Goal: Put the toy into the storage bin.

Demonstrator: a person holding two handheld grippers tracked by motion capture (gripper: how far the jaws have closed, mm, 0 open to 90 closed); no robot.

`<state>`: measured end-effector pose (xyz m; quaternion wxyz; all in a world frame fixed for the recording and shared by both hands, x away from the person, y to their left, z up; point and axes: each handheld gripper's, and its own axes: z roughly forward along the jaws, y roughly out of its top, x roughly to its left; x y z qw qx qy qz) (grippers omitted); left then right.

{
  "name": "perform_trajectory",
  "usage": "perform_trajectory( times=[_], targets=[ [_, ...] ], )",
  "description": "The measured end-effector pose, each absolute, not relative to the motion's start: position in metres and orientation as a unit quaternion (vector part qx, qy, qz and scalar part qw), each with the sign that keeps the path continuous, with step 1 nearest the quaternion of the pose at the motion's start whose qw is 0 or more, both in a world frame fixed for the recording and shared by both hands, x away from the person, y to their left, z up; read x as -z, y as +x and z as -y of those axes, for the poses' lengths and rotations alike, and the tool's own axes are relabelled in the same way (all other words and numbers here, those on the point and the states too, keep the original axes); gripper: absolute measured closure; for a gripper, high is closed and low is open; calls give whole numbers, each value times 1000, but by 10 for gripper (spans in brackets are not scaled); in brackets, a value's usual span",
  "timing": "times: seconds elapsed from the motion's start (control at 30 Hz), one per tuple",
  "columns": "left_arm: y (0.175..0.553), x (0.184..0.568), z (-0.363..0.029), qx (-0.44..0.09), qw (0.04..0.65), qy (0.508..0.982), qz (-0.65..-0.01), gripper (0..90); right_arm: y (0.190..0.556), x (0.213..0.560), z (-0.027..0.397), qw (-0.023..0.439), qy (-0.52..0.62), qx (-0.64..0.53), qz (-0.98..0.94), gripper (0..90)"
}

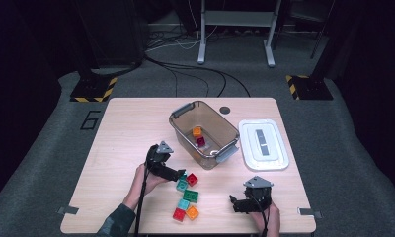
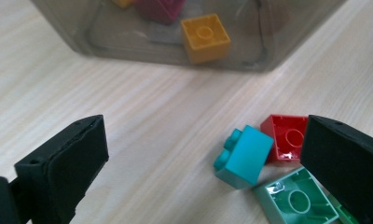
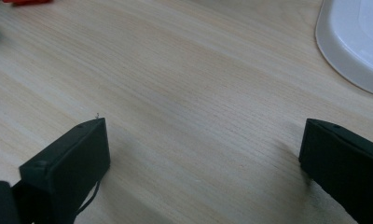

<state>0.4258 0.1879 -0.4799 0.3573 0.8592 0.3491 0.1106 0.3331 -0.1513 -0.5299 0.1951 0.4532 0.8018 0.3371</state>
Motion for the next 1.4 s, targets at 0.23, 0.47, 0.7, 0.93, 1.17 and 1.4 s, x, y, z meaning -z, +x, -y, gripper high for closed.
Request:
perform_trajectory(
  times=[0.23, 0.47, 0.7, 0.93, 1.17, 1.4],
  targets=[
    [424, 489, -182, -96, 350, 865, -345, 126, 333, 530, 151, 195, 453, -337, -802, 8],
    [424, 494, -181, -86, 352, 869, -337, 220, 333, 530, 151, 195, 454, -337, -802, 8],
    [422, 497, -182, -85, 357, 869, -333, 393, 333, 530, 151, 194, 453, -338, -802, 8],
    [420, 500, -183, -85, 361, 871, -323, 534, 333, 530, 151, 194, 452, -338, -802, 8],
    [419, 501, -184, -85, 366, 870, -320, 638, 333, 530, 151, 194, 453, -338, -802, 8],
    [417, 497, -186, -96, 366, 871, -313, 666, 333, 530, 151, 193, 454, -339, -801, 8]
  ],
)
